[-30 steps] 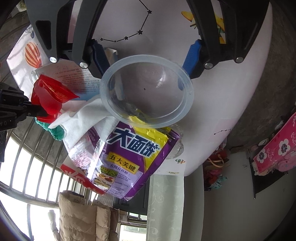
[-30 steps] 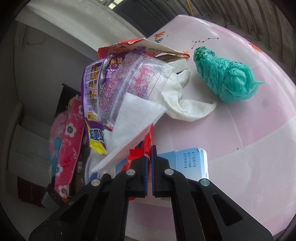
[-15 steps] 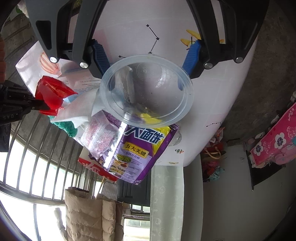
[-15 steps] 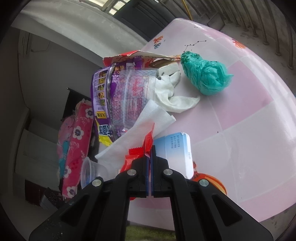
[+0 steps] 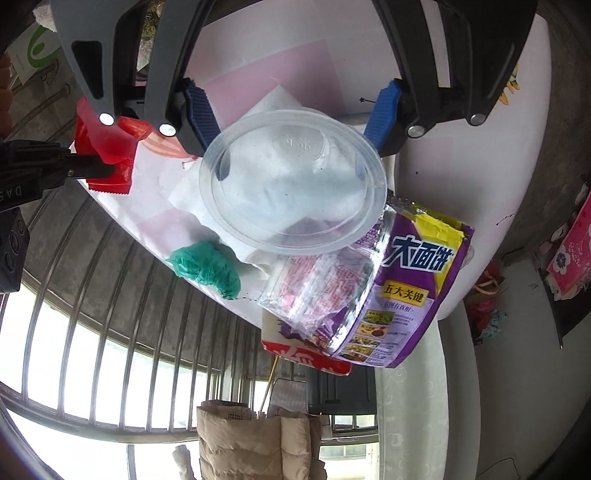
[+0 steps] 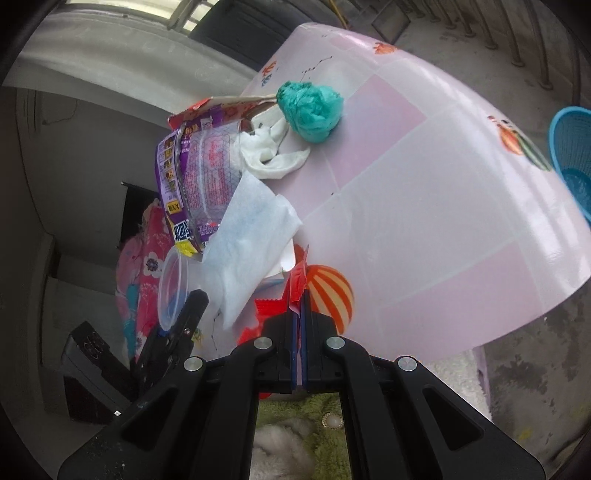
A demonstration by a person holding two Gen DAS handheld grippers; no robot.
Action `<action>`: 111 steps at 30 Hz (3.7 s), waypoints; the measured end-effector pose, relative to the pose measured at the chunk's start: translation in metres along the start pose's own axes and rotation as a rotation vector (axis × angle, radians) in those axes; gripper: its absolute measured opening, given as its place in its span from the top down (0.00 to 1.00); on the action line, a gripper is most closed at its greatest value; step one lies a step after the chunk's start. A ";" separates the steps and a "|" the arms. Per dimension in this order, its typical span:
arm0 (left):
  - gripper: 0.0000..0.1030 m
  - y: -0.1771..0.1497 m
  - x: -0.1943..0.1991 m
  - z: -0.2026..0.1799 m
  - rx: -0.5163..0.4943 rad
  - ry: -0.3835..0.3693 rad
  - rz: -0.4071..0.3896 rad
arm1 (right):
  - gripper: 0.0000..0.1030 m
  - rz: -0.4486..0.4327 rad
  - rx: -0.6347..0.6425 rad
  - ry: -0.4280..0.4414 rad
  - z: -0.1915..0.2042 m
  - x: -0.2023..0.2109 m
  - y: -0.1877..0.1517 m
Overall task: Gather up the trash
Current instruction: 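Carry the red wrapper and clear cup to the blue wastebasket and release both, then return both grippers to the table and reach for the white tissue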
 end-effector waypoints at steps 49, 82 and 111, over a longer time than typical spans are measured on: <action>0.22 0.046 -0.174 -0.410 -0.351 -0.742 0.291 | 0.49 -0.805 -0.384 -0.692 -0.308 0.156 0.163; 0.31 0.012 0.000 0.053 0.162 -0.047 0.036 | 0.45 -0.128 0.450 -0.033 0.058 -0.040 0.041; 0.63 -0.005 -0.041 0.058 0.288 -0.136 0.078 | 0.99 -0.040 0.574 -0.120 0.090 -0.097 0.021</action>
Point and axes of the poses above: each gripper's, at about its wrist camera, not at the fingertips, and x roughly against the way its jaws point, z to its left, y to its top, the point moved 8 cm from there along -x, roughly the way its jaws point, and after that the axes turned 14 degrees about -z, right-handed, at the moved point
